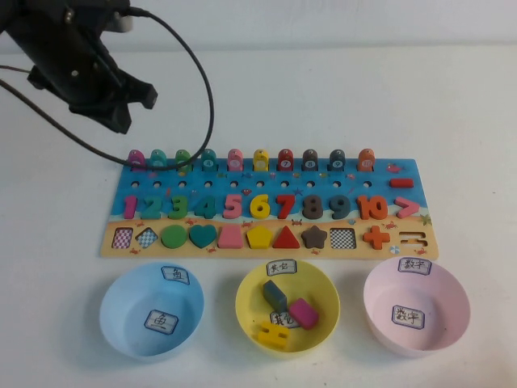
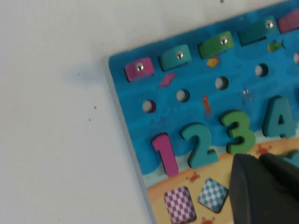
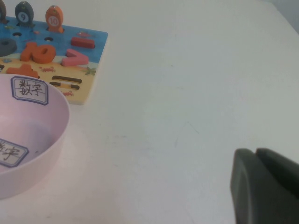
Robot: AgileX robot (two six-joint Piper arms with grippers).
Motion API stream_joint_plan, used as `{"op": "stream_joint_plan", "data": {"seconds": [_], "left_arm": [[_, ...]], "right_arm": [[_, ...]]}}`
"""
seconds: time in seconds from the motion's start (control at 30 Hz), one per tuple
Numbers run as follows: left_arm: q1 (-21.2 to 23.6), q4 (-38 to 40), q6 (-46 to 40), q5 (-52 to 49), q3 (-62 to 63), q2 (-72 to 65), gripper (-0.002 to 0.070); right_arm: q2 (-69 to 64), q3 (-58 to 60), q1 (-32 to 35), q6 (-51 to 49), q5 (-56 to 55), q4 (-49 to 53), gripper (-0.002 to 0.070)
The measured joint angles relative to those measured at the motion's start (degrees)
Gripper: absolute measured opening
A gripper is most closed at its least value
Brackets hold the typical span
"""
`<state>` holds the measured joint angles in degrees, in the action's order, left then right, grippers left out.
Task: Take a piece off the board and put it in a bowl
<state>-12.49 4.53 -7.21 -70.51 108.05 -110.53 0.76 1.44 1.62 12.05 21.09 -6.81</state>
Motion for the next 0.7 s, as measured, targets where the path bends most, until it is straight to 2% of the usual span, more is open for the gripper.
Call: {"op": "stream_joint_plan", "data": {"seconds": [0.27,0.43,0.53,0.6,0.7], "left_arm": [[-0.49,-4.53,3.08,-0.05,5.95,-8.75,0.0008],[-0.38,-4.53,5.38,-0.15,8.18,-12.33,0.0144],[-0.07,-4.53,6.77,-0.19,9.66,-14.02,0.0260],[0.20,-4.53,7.21,-0.19,10.44,-15.00,0.0300],[0.53,-4.53,7.51,-0.19,10.82,-15.97,0.0320]], "right_arm": [[0.00,0.00,0.00,0.00,0.00,0.00,-0.0018],[0.00,0.00,0.00,0.00,0.00,0.00,-0.0018],[0.00,0.00,0.00,0.00,0.00,0.00,-0.0018],[0.00,0.00,0.00,0.00,0.00,0.00,-0.0018],[0.00,0.00,0.00,0.00,0.00,0.00,-0.0018]]}}
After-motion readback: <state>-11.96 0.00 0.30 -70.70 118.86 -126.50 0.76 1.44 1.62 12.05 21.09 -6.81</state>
